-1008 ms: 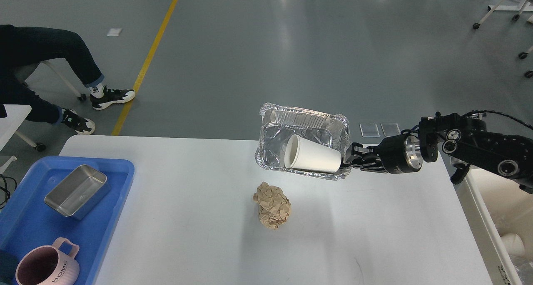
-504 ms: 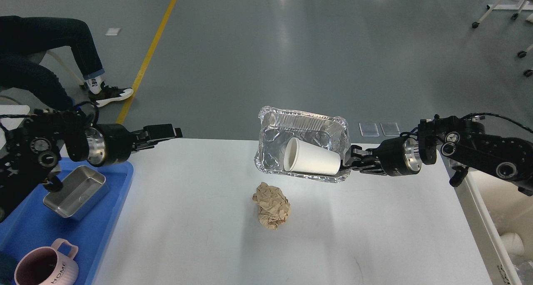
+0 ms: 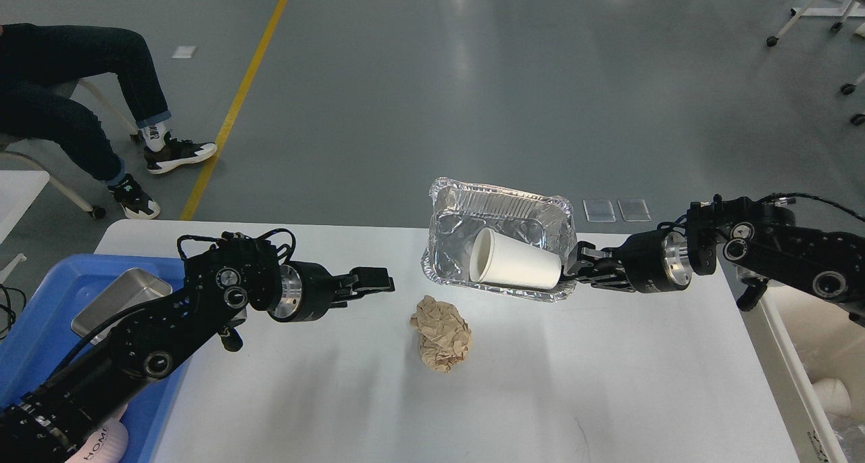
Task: Tidy desktop
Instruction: 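Reach the left gripper to the crumpled paper ball and grasp it, then lift the paper ball over and drop it into the foil tray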
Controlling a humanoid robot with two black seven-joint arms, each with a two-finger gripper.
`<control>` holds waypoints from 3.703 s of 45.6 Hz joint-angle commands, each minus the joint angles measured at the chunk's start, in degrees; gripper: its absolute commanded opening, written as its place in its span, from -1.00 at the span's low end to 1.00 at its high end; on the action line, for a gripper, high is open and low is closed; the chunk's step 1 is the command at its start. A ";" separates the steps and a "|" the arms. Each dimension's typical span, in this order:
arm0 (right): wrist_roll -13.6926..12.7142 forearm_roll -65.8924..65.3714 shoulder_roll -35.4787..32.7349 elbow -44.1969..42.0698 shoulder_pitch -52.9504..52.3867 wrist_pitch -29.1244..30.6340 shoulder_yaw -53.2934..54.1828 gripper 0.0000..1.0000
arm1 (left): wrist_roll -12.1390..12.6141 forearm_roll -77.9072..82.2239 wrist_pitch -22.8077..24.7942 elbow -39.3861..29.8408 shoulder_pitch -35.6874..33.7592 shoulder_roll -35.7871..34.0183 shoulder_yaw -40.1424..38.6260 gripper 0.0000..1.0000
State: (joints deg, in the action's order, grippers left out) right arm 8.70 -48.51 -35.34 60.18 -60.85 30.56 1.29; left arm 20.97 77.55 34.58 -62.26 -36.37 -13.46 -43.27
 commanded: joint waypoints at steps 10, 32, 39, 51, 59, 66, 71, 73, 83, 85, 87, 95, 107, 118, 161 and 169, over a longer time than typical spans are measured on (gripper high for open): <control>0.00 -0.01 0.09 -0.06 0.64 -0.24 0.02 -1.00 | -0.05 -0.03 -2.50 5.56 -0.90 5.10 2.22 0.97; 0.00 -0.01 -1.05 -0.06 0.99 -0.33 0.11 -1.00 | -1.55 -0.12 -2.85 14.79 -3.18 12.75 2.57 0.76; 0.00 -0.01 -1.13 0.03 1.17 -0.33 0.29 -1.00 | -1.46 -0.29 -2.94 16.11 -4.32 13.81 5.73 0.30; 0.00 0.08 -2.19 0.12 1.52 -0.24 0.55 -1.00 | -1.55 0.06 -4.79 19.98 -6.08 17.24 7.49 -0.33; 0.09 0.35 -2.37 0.20 1.78 -0.24 0.55 -1.00 | -1.11 -0.64 -2.60 20.07 -8.02 16.89 11.36 -0.98; 0.00 0.35 -2.45 0.38 1.78 -0.24 0.55 -1.00 | -0.14 -0.65 1.89 19.89 -8.55 16.45 11.36 -1.00; 0.00 0.35 -2.45 0.38 1.78 -0.24 0.55 -1.00 | 0.47 -0.82 2.77 18.32 -8.55 14.61 11.28 -1.00; 0.00 0.35 -2.45 0.38 1.78 -0.33 0.55 -1.00 | 0.65 -0.82 3.38 17.09 -8.55 12.77 11.28 -1.00; 0.00 0.35 -2.28 0.20 1.78 -0.24 0.46 -1.00 | -0.67 -0.91 5.32 2.59 -6.61 -3.57 11.01 -1.00; 0.00 0.35 -2.19 0.12 1.78 -0.24 0.46 -1.00 | -1.37 -1.00 5.67 -1.01 -6.52 -8.41 10.40 -1.00; 0.00 0.26 -2.01 -0.15 1.87 -0.15 0.38 -1.00 | -2.33 -1.08 6.02 -3.65 -6.17 -12.27 10.13 -1.00; 0.00 0.26 -1.66 -0.24 1.87 -0.24 0.38 -1.00 | -3.57 -4.68 6.29 -10.69 -5.64 -23.89 6.01 -1.00; 0.00 0.26 -1.75 -0.06 1.96 -0.15 0.20 -1.00 | -2.87 -7.32 6.29 -9.38 -9.68 -25.83 -6.21 -1.00; 0.00 0.26 -0.08 0.29 2.31 -0.07 -0.15 -1.00 | -2.52 -9.34 6.46 -1.38 -20.05 -18.37 -5.51 -1.00; -0.27 0.17 3.26 -0.41 2.31 -0.24 -0.77 -1.00 | 2.32 -10.75 13.93 22.00 -40.54 15.04 6.26 -1.00; -0.26 0.17 3.17 -0.41 2.22 -0.24 -0.77 -1.00 | 2.32 -10.66 13.93 22.27 -38.87 16.01 9.16 -1.00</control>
State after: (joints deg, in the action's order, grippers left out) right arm 8.35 -48.34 -32.12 59.77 -58.54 30.32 0.52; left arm 23.28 66.81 48.49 -40.17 -76.42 1.80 -35.91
